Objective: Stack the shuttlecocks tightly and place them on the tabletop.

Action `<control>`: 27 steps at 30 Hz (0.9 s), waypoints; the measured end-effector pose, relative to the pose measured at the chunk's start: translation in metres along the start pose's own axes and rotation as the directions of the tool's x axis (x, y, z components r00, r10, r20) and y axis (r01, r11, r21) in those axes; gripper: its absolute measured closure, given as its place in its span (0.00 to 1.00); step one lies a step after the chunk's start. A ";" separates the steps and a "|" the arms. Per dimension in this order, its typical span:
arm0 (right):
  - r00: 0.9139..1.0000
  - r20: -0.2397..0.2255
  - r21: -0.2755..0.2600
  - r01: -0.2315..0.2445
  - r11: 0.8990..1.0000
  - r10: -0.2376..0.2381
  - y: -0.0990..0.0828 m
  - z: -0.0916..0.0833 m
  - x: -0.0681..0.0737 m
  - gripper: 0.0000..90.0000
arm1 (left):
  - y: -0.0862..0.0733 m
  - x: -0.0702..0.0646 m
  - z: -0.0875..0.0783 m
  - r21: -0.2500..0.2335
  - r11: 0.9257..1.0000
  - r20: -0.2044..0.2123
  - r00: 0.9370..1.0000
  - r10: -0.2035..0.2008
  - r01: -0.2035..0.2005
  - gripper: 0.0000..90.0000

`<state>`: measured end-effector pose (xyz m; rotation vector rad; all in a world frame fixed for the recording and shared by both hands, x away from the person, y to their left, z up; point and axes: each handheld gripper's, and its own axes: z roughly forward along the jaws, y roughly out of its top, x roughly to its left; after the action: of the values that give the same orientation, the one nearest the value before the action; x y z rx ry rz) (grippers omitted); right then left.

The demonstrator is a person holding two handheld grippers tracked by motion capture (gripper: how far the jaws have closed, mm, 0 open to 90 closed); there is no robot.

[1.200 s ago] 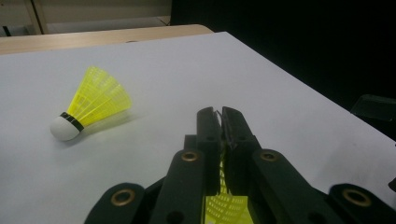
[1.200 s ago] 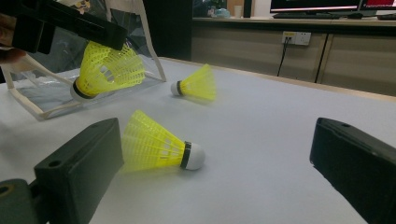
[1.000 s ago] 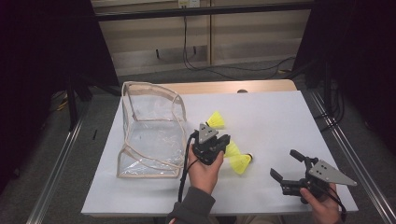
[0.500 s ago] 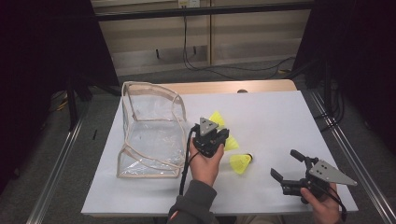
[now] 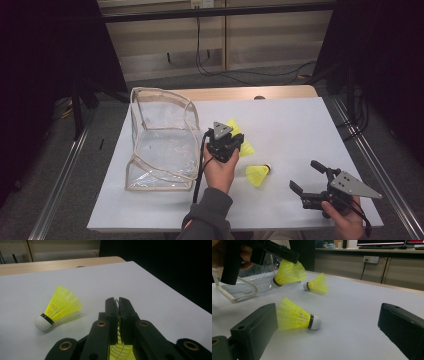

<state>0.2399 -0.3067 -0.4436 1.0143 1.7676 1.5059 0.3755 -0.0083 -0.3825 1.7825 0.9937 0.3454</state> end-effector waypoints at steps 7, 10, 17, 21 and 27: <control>1.000 0.001 0.004 0.000 1.000 0.000 -0.001 0.000 -0.001 0.02 | 0.000 0.007 0.005 0.002 1.000 -0.023 1.000 0.006 -0.006 0.96; 1.000 -0.002 0.005 0.002 1.000 -0.002 -0.001 0.000 0.000 0.02 | 0.000 0.010 0.006 0.003 1.000 -0.033 0.999 0.011 -0.011 0.96; 1.000 -0.001 0.006 0.004 1.000 -0.004 -0.001 0.000 0.000 0.02 | -0.001 0.016 0.011 0.001 1.000 -0.054 0.998 0.021 -0.021 0.96; 1.000 -0.001 0.008 0.004 1.000 -0.004 -0.001 0.000 0.000 0.02 | -0.001 0.017 0.013 -0.002 1.000 -0.058 0.998 0.023 -0.023 0.96; 1.000 -0.003 0.005 0.005 1.000 -0.005 -0.001 0.000 -0.001 0.02 | 0.000 0.018 0.016 -0.001 0.999 -0.064 0.997 0.034 -0.034 0.96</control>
<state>0.2401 -0.3072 -0.4442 1.0107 1.7755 1.5012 0.3965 -0.0046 -0.3930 1.7982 1.0084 0.4266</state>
